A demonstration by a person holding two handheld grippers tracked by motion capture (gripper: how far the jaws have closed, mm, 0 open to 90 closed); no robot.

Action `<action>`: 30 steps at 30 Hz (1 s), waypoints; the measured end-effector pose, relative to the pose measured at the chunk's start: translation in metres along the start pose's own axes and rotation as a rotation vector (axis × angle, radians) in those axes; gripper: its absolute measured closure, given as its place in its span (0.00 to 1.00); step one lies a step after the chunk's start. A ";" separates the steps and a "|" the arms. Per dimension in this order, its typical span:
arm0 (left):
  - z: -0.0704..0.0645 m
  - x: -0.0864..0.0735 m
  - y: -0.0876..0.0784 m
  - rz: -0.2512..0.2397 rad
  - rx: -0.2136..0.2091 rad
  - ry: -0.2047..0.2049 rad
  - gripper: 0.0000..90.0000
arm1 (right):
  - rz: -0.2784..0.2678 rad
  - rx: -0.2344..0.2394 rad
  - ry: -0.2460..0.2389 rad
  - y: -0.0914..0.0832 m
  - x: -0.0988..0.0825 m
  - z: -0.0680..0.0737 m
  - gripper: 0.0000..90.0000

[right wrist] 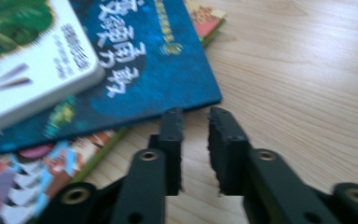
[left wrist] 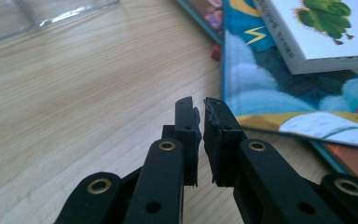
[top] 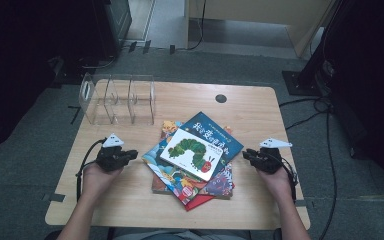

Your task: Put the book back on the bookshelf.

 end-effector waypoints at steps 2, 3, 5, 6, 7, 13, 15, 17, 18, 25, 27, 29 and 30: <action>-0.002 0.003 0.002 0.002 -0.017 0.008 0.96 | -0.007 0.016 0.016 -0.002 0.004 0.005 0.93; -0.004 0.007 0.006 0.007 -0.031 0.011 0.97 | -0.006 0.019 0.016 -0.003 0.005 0.007 0.97; -0.007 0.012 0.012 0.004 -0.072 -0.012 0.98 | -0.003 0.038 0.008 -0.003 0.007 0.011 1.00; -0.007 0.012 0.012 0.004 -0.072 -0.012 0.99 | -0.003 0.038 0.008 -0.003 0.007 0.011 1.00; -0.009 0.015 0.015 0.011 -0.079 0.002 1.00 | -0.004 0.053 -0.007 -0.002 0.009 0.014 1.00; -0.012 0.034 0.027 0.019 -0.102 0.031 1.00 | 0.000 0.074 -0.004 -0.002 0.021 0.028 1.00; -0.010 0.039 0.032 0.010 -0.120 0.018 0.99 | -0.007 0.098 0.010 -0.003 0.026 0.034 1.00; -0.008 0.041 0.035 0.030 -0.128 0.016 0.99 | -0.012 0.113 0.026 -0.003 0.029 0.040 1.00; -0.006 0.045 0.039 0.039 -0.132 0.018 1.00 | -0.017 0.118 0.031 -0.003 0.029 0.042 1.00; -0.010 0.056 0.052 0.040 -0.166 0.054 1.00 | -0.001 0.205 0.062 -0.007 0.017 0.064 1.00; -0.011 0.054 0.054 0.043 -0.175 0.048 1.00 | 0.010 0.207 0.048 -0.006 0.016 0.068 0.99; -0.016 0.050 0.060 0.074 -0.178 0.062 1.00 | 0.030 0.195 -0.023 -0.003 0.013 0.082 0.99; -0.016 0.050 0.060 0.074 -0.178 0.062 0.99 | 0.030 0.195 -0.023 -0.003 0.013 0.082 0.99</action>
Point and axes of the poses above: each handheld gripper's, and its own axes: y roughly forward along the jaws, x roughly out of its top, z roughly to its left, the point moved 6 cm from there along y, roughly forward along the jaws, and after that the axes turned 14 degrees about -x, right-handed, at the moved point
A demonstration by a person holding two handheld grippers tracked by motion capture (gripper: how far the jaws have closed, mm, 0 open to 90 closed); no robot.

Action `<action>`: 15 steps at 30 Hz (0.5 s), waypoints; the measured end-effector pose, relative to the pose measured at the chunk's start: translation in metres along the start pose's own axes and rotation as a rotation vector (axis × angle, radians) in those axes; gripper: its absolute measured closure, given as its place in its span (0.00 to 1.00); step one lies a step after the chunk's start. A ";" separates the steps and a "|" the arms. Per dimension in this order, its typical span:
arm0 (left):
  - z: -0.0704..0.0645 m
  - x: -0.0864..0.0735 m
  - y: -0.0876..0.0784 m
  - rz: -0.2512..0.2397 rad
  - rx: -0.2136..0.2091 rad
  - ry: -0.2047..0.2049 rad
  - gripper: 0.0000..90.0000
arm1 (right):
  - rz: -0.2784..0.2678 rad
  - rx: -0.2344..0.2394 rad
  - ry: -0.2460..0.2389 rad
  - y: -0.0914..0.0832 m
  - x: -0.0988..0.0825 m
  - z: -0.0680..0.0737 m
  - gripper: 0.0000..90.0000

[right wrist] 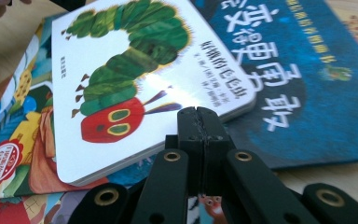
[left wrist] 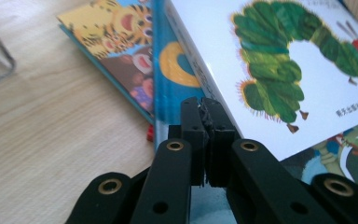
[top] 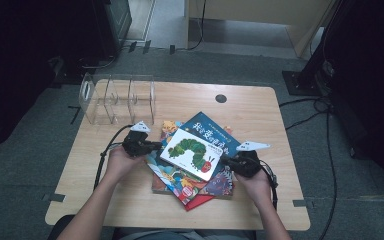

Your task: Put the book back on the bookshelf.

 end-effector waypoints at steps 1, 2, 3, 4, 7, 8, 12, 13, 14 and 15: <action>-0.004 0.000 0.004 0.011 -0.004 0.017 0.99 | 0.015 0.000 -0.022 0.004 -0.001 0.005 0.99; -0.005 0.000 0.006 0.009 -0.002 0.018 0.99 | 0.016 -0.003 -0.031 0.004 -0.001 0.005 1.00; -0.005 0.000 0.006 0.006 0.007 0.018 1.00 | 0.014 -0.004 -0.029 0.005 -0.001 0.005 1.00; -0.006 0.000 0.006 0.002 0.004 0.012 1.00 | 0.016 0.000 -0.025 0.005 -0.001 0.005 0.99; -0.007 -0.001 0.005 0.007 -0.006 0.001 1.00 | 0.022 0.006 -0.025 0.005 -0.002 0.003 1.00; -0.007 -0.002 0.004 0.008 -0.003 0.005 1.00 | 0.018 0.005 -0.023 0.006 -0.002 0.002 1.00; -0.010 -0.005 0.002 0.000 0.005 -0.017 1.00 | 0.011 -0.003 -0.024 0.008 -0.001 0.002 1.00; -0.012 -0.007 0.001 0.003 0.010 -0.015 1.00 | 0.006 0.000 -0.014 0.010 0.001 0.002 1.00; -0.012 -0.007 0.001 0.003 0.010 -0.015 1.00 | 0.006 0.000 -0.014 0.010 0.001 0.002 1.00; -0.014 -0.010 -0.001 0.009 0.009 -0.016 1.00 | 0.004 0.007 -0.008 0.012 0.002 0.001 1.00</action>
Point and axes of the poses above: each handheld gripper's, and its own axes: y roughly forward along the jaws, x roughly out of its top, z roughly to its left, the point moved 6 cm from there along y, roughly forward along the jaws, and after that the axes turned 14 degrees about -x, right-handed, at the moved point
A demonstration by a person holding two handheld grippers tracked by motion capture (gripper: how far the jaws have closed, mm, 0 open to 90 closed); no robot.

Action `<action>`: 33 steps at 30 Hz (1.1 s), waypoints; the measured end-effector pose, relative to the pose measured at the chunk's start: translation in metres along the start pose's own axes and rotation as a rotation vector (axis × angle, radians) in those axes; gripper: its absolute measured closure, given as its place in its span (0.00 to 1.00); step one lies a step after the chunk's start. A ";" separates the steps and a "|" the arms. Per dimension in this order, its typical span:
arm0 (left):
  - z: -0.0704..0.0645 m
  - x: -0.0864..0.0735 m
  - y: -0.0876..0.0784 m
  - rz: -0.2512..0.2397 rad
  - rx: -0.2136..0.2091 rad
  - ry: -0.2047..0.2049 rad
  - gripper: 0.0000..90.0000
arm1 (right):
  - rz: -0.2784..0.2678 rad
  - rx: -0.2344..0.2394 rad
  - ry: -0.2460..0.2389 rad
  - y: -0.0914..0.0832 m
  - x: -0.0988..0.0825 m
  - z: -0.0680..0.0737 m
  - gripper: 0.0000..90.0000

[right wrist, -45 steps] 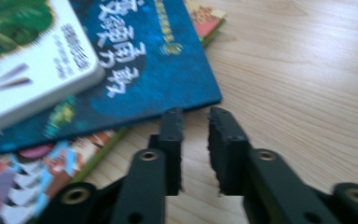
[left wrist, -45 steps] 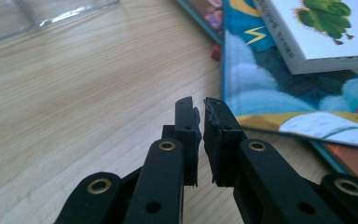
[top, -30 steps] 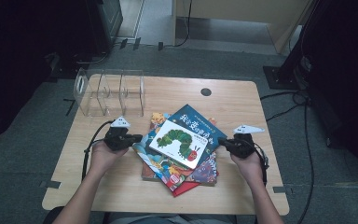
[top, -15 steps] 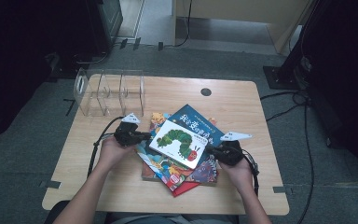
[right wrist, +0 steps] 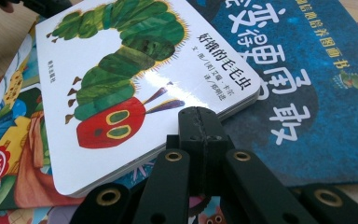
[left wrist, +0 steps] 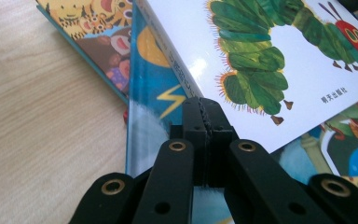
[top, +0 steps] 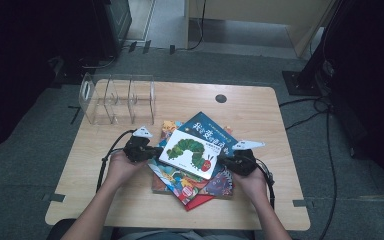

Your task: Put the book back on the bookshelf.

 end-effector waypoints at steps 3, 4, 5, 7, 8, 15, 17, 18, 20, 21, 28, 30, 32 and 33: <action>-0.004 -0.005 -0.003 -0.001 -0.003 -0.003 1.00 | -0.002 0.000 -0.003 0.003 0.002 0.000 1.00; -0.004 -0.005 -0.003 -0.001 -0.003 -0.003 1.00 | -0.002 0.000 -0.003 0.003 0.002 0.000 1.00; -0.006 -0.008 -0.004 -0.002 -0.006 -0.008 1.00 | -0.005 0.002 -0.004 0.004 0.003 0.000 1.00; -0.010 -0.013 -0.007 -0.005 -0.014 -0.019 1.00 | 0.000 0.007 -0.005 0.007 0.006 -0.001 1.00; -0.011 -0.015 -0.009 -0.006 -0.013 -0.024 1.00 | -0.001 0.007 -0.004 0.009 0.007 -0.001 1.00; -0.020 -0.024 -0.014 -0.010 -0.007 -0.037 1.00 | -0.009 0.023 0.010 0.019 0.015 -0.001 1.00; -0.026 -0.027 -0.017 -0.024 -0.018 -0.037 1.00 | -0.006 0.029 0.018 0.023 0.019 -0.001 1.00; -0.026 -0.027 -0.017 -0.024 -0.018 -0.037 1.00 | -0.007 0.025 0.012 0.025 0.020 -0.001 1.00; -0.030 -0.030 -0.019 -0.030 -0.013 -0.044 1.00 | -0.008 0.018 0.006 0.028 0.024 0.000 1.00; -0.030 -0.031 -0.020 -0.033 -0.015 -0.050 1.00 | -0.005 0.019 0.010 0.029 0.025 0.000 1.00; -0.037 -0.038 -0.022 -0.039 -0.010 -0.067 1.00 | 0.002 0.022 0.005 0.039 0.033 0.003 1.00; -0.040 -0.040 -0.023 -0.038 -0.008 -0.069 1.00 | -0.002 0.020 0.003 0.042 0.036 0.004 1.00; -0.042 -0.042 -0.024 -0.039 -0.012 -0.076 1.00 | -0.001 0.020 -0.004 0.045 0.038 0.005 1.00; -0.042 -0.043 -0.024 -0.041 -0.016 -0.080 1.00 | 0.003 0.025 -0.003 0.046 0.039 0.006 1.00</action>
Point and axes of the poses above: each handheld gripper's, and its own axes: y roughly forward along the jaws, x roughly out of its top, z roughly to its left, the point moved 6 cm from there along y, roughly forward along the jaws, and after that the axes turned 14 degrees about -x, right-handed, at the moved point
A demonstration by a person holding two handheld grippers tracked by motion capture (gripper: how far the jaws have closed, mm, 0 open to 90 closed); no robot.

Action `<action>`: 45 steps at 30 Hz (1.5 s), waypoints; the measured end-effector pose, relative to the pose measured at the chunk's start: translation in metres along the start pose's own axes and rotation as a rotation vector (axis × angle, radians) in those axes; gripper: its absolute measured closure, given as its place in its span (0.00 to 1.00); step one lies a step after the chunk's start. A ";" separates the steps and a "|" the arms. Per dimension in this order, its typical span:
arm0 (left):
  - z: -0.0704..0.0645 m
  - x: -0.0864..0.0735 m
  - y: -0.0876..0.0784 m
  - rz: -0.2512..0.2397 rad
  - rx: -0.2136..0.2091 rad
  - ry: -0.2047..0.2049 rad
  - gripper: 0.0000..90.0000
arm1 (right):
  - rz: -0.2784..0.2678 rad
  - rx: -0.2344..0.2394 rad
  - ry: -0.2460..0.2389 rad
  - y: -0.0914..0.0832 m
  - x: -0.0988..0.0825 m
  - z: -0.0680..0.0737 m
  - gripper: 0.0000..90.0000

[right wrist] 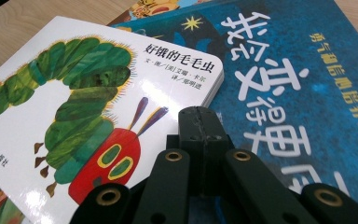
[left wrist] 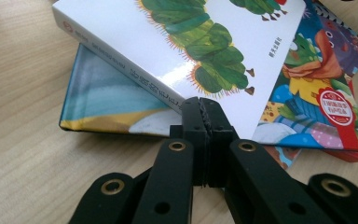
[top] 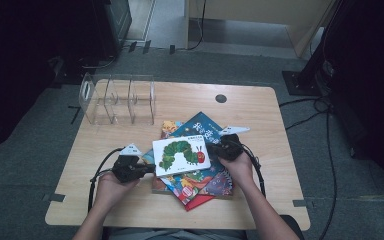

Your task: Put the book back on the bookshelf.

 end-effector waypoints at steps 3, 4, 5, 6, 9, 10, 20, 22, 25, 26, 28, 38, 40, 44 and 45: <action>0.000 -0.002 -0.002 0.010 -0.008 -0.001 1.00 | -0.006 0.004 -0.003 0.005 0.005 0.001 1.00; 0.000 -0.002 -0.002 0.010 -0.008 -0.001 1.00 | -0.003 0.008 -0.003 0.007 0.006 0.001 1.00; 0.001 -0.002 -0.003 0.018 0.010 0.000 0.99 | -0.002 0.012 0.006 0.009 0.007 0.002 1.00; 0.001 -0.002 -0.003 0.018 0.010 0.000 0.99 | -0.002 0.012 0.006 0.009 0.007 0.002 1.00; 0.010 0.003 -0.011 0.003 0.027 0.000 1.00 | -0.007 0.004 0.008 0.010 0.009 -0.001 1.00; 0.010 0.003 -0.011 0.003 0.027 0.000 1.00 | -0.007 0.004 0.008 0.010 0.009 -0.001 1.00; 0.048 0.025 -0.025 -0.031 0.042 -0.020 1.00 | -0.009 -0.010 0.031 -0.016 -0.008 -0.002 1.00; 0.056 0.030 -0.025 -0.026 0.049 -0.018 1.00 | -0.008 -0.013 0.036 -0.022 -0.014 -0.001 1.00; 0.071 0.037 -0.020 -0.010 0.064 -0.019 1.00 | -0.003 -0.020 0.039 -0.033 -0.023 0.001 1.00; 0.071 0.037 -0.020 -0.010 0.064 -0.019 1.00 | -0.005 -0.023 0.037 -0.036 -0.026 0.001 1.00; 0.078 0.042 -0.017 -0.014 0.056 -0.021 1.00 | -0.002 -0.023 0.042 -0.040 -0.031 0.002 1.00; 0.091 0.058 0.002 0.019 0.037 0.011 1.00 | 0.009 0.028 0.023 -0.050 -0.045 0.028 1.00; 0.090 0.058 0.002 0.028 0.045 0.019 1.00 | 0.027 0.045 -0.003 -0.047 -0.047 0.038 1.00; 0.087 0.055 0.000 0.036 0.034 0.025 1.00 | 0.022 0.049 -0.018 -0.044 -0.045 0.039 1.00; 0.084 0.054 -0.001 0.046 0.036 0.031 1.00 | 0.024 0.057 -0.011 -0.042 -0.044 0.036 1.00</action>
Point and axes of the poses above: each handheld gripper's, and its own axes: y roughly forward along the jaws, x roughly out of its top, z roughly to its left, the point moved 6 cm from there along y, roughly forward along the jaws, and after that the axes turned 14 degrees about -x, right-handed, at the moved point
